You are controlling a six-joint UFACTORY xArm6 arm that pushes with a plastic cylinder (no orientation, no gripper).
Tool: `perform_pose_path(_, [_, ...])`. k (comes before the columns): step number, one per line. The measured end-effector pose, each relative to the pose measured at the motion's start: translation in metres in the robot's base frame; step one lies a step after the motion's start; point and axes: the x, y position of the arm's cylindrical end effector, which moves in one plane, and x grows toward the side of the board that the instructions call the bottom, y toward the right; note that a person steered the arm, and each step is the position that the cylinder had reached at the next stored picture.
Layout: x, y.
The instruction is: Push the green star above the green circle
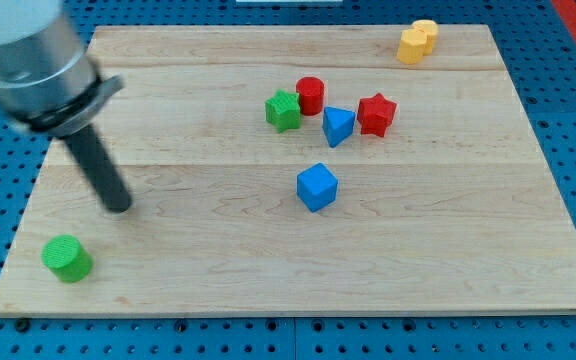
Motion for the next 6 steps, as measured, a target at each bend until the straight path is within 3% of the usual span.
perform_pose_path(1, [-0.060, 0.097])
perform_pose_path(2, [-0.081, 0.181])
perform_pose_path(3, [-0.097, 0.184])
perform_pose_path(5, [-0.140, 0.087])
perform_pose_path(6, [-0.169, 0.083])
